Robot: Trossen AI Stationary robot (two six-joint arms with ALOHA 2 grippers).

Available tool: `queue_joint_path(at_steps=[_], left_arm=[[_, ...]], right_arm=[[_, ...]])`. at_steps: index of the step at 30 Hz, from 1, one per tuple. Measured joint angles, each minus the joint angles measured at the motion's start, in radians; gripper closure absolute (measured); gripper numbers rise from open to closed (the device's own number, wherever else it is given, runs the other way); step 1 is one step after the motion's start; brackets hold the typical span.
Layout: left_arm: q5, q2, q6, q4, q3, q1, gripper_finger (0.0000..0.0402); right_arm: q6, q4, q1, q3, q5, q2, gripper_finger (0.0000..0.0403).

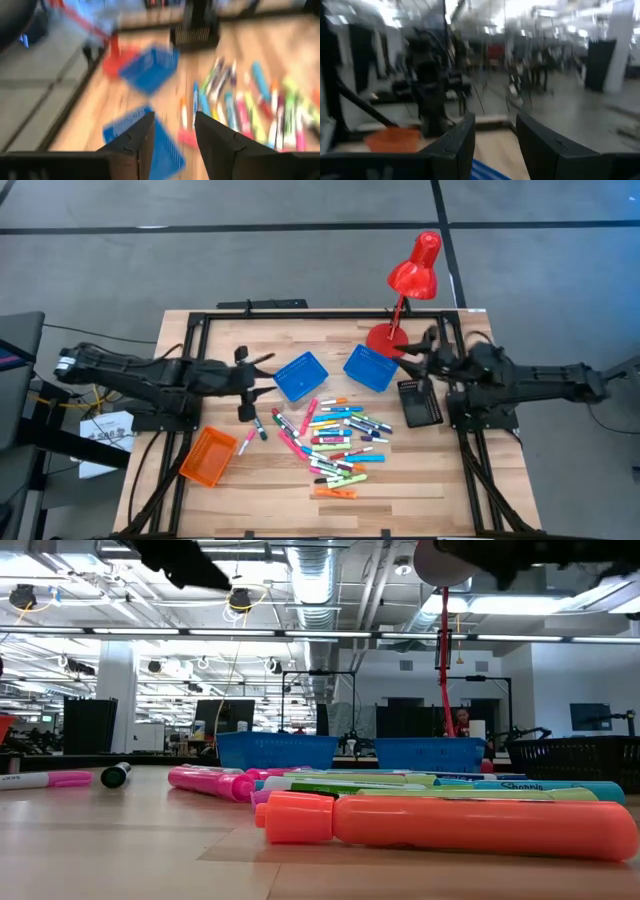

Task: Pick & Place Markers
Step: Put the large dark green marker pen into the orange bin

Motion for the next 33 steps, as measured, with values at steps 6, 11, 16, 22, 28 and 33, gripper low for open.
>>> queue_joint_path(at_steps=[6, 11, 16, 22, 28, 33], left_arm=[[0.103, 0.072, -0.094, -0.191, 0.049, 0.034, 0.0230], [0.198, 0.140, -0.149, -0.289, 0.027, 0.042, 0.0204], [0.269, 0.229, -0.153, -0.290, -0.040, 0.039, 0.0194], [0.312, 0.327, -0.143, -0.341, -0.063, 0.035, 0.0193], [0.312, 0.392, -0.091, -0.363, -0.063, 0.005, 0.0197], [0.272, 0.462, -0.068, -0.361, -0.064, -0.006, 0.0197]], right_arm=[[0.012, -0.212, -0.030, 0.187, -0.001, 0.239, 0.0269], [0.018, -0.228, -0.028, 0.217, -0.002, 0.387, 0.0269], [0.016, -0.223, -0.028, 0.245, -0.002, 0.500, 0.0267], [-0.004, -0.196, -0.029, 0.296, -0.001, 0.610, 0.0234], [-0.056, -0.198, -0.028, 0.337, -0.001, 0.676, 0.0190], [-0.055, -0.199, -0.029, 0.349, -0.001, 0.702, 0.0173]])
